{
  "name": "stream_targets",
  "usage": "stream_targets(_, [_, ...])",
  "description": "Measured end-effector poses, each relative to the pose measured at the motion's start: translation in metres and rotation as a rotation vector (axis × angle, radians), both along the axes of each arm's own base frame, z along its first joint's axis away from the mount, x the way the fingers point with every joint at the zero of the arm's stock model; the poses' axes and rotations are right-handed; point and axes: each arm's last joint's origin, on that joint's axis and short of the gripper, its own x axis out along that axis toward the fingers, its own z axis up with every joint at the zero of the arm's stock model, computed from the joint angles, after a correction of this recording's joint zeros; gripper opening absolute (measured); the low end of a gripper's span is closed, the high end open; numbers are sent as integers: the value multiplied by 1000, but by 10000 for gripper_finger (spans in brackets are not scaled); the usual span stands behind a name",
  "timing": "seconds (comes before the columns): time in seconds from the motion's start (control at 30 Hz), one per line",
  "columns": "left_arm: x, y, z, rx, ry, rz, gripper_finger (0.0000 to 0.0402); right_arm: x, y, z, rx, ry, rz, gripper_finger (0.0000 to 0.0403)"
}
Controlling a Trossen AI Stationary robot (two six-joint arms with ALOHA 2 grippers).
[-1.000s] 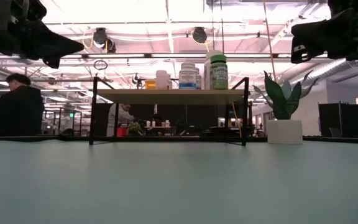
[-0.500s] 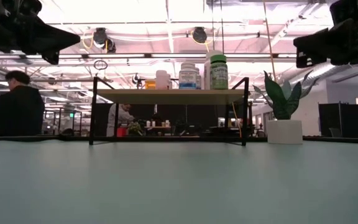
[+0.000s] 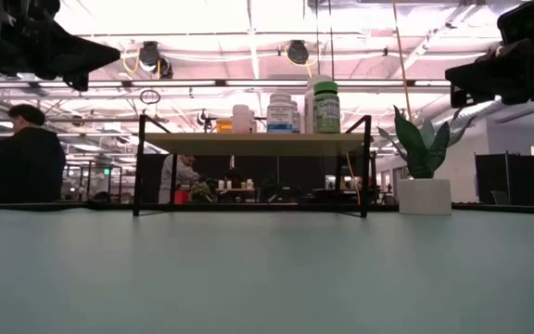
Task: Pick and place medicine bottles onto shelf by color
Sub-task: Return to Home Position
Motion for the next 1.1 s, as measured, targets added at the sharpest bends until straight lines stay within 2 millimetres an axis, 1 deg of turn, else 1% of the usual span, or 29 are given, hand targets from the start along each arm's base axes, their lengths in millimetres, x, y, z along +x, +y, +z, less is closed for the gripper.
stream_targets(0.2, [-6, 2, 9, 12, 41, 19, 10, -6, -1, 0, 1, -10, -2, 0])
stream_targets(0.3, [-12, 3, 11, 4, 55, 21, 4, -9, -1, -1, -3, -12, -7, 0])
stream_targets(0.5, [-22, 5, 8, 4, 60, 22, 10, -9, -1, -3, 3, 11, -11, 0])
stream_targets(0.63, [-27, 6, 6, -4, 72, 22, 3, -9, -1, -3, 21, 16, -10, 0])
stream_targets(0.8, [-27, 6, 3, 1, 100, 22, 10, -9, -1, -4, 45, 25, -8, 0])
stream_targets(0.97, [-27, 6, 2, -12, 104, 22, 3, -9, -1, -4, 62, 27, -5, 0])
stream_targets(1.1, [-23, 5, -8, -17, 99, 22, 10, -9, -1, -2, 74, -4, 0, 0])
